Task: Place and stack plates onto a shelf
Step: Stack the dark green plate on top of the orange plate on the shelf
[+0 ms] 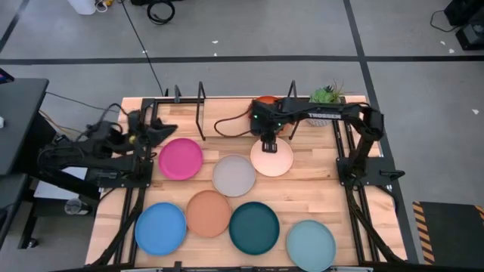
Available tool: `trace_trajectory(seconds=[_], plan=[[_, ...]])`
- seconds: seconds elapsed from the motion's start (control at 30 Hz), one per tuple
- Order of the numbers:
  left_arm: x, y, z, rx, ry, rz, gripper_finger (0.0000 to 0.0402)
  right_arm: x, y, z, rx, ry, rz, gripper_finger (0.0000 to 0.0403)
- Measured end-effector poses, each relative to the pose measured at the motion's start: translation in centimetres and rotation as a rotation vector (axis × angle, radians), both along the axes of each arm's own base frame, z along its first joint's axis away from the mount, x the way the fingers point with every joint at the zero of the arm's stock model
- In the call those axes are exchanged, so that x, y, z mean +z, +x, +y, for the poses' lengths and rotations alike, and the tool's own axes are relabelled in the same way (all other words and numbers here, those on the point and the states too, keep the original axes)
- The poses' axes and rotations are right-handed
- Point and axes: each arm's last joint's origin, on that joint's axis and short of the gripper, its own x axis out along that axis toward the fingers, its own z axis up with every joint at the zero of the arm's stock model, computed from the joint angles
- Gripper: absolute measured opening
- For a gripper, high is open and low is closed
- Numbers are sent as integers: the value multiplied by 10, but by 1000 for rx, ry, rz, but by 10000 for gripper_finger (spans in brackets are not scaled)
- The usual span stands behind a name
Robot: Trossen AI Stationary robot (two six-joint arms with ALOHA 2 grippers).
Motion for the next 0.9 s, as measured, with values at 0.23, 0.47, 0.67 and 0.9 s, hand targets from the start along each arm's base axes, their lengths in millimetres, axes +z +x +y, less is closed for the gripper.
trace_trajectory(seconds=[0.23,0.47,0.67,0.9], plan=[[-12,26,0,-17,-23,115,126,3,-9,67,156,90,11,132],[-17,36,0,-29,-86,149,126,-10,-33,124,242,127,-56,128],[-19,36,2,17,-95,162,126,-29,-53,149,201,215,-13,128],[-18,36,8,68,-108,144,126,-38,-63,186,208,355,45,128]])
